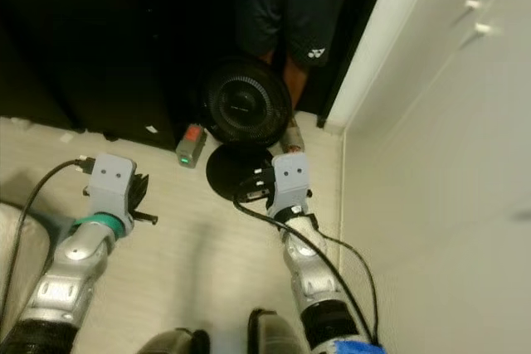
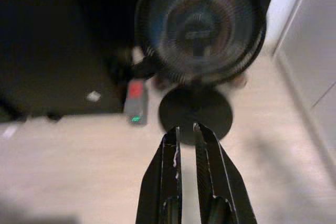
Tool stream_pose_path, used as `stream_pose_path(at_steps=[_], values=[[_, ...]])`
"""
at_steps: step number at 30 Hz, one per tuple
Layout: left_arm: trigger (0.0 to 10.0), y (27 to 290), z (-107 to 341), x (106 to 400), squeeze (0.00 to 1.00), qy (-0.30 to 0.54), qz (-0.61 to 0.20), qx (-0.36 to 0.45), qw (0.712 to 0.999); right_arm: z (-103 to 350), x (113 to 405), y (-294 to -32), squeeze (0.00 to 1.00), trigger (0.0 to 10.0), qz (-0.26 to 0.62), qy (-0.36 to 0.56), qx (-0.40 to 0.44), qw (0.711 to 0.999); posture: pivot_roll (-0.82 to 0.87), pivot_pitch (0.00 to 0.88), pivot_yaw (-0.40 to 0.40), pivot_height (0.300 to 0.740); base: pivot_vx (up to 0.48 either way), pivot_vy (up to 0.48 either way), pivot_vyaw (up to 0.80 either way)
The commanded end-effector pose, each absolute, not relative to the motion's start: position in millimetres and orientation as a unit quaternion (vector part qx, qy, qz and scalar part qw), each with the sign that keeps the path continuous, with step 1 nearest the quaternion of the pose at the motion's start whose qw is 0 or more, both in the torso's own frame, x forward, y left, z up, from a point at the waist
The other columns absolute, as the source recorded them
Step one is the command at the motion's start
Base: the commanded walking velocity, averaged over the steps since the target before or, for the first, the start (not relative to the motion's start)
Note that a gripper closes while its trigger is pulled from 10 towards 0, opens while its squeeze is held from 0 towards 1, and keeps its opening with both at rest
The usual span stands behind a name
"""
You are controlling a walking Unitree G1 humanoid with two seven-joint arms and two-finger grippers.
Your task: Clean up the room
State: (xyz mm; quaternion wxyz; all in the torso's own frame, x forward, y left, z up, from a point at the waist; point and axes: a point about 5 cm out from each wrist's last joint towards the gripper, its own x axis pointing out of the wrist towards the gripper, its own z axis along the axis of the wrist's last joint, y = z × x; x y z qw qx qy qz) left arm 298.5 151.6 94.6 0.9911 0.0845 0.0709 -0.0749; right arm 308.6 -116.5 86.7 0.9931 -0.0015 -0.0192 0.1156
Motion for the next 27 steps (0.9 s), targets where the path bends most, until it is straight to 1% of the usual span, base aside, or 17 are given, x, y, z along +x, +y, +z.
stream_pose_path(at_steps=[1, 6, 27], values=[[10.0, 160.6, 88.0, 293.8, 0.0, 0.084, -0.063, 0.087, 0.991, 83.6, 306.3, -114.6, 0.0, 10.0, 0.115, -0.015, 0.006, 0.993, 0.0, 0.084, 0.001, 0.74, 0.349, 0.0, 0.0], [10.0, 160.8, 87.9, 294.0, 0.0, 0.084, -0.063, 0.087, 0.991, 83.2, 306.4, -113.7, 0.0, 10.0, 0.117, -0.014, 0.005, 0.993, 0.0, 0.084, 0.002, 0.74, 0.343, 0.0, 0.0], [10.0, 160.2, 87.9, 294.9, 0.0, 0.084, -0.064, 0.087, 0.991, 84.3, 304.1, -110.1, 0.0, 10.0, 0.134, -0.018, 0.004, 0.991, 0.0, 0.085, 0.005, 0.74, 0.328, 0.0, 0.75]])
